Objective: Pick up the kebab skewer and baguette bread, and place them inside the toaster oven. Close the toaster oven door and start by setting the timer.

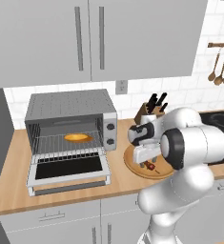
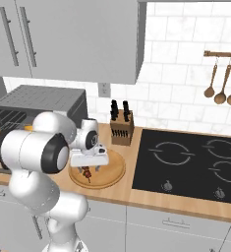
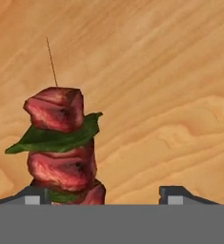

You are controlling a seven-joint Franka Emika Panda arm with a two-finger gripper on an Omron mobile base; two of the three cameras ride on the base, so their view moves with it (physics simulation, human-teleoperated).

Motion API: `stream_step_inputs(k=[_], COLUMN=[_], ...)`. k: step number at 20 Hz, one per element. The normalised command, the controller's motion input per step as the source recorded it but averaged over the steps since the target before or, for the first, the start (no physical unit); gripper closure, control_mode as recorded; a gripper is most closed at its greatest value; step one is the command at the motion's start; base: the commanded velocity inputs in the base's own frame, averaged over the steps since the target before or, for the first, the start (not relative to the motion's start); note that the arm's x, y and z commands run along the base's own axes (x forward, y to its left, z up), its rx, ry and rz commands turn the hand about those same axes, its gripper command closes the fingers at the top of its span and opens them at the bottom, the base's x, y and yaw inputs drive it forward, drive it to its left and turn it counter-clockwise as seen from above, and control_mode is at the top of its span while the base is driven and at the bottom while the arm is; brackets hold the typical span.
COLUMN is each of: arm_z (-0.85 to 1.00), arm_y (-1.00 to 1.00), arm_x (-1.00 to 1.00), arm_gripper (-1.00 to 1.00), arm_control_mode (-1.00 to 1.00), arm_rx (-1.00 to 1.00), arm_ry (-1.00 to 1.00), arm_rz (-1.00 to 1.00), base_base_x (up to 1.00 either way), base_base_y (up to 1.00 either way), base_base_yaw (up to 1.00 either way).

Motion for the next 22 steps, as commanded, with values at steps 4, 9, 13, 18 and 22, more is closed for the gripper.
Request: stream_step_inputs(k=[4,9,13,18,22], arm_z=[-0.19,-0.26,-0.14,0.49,0.71], arm_y=[0.0,0.0,0.0,0.0,0.03], arm_x=[0.0,0.0,-0.08,-0.24,-0.13], arm_gripper=[1.0,1.0,1.0,1.0,1.0], arm_control_mode=[-1.0,-1.0,-1.0,-1.0,-1.0], arm_rx=[0.0,0.0,0.0,0.0,0.0], arm_ry=[0.01,0.01,0.0,0.0,0.0], arm_rz=[0.0,0.0,0.0,0.01,0.04], base_base_x=[0.0,0.0,0.0,0.0,0.0], base_base_y=[0.0,0.0,0.0,0.0,0.0], base_base_yaw=[0.0,0.0,0.0,0.0,0.0])
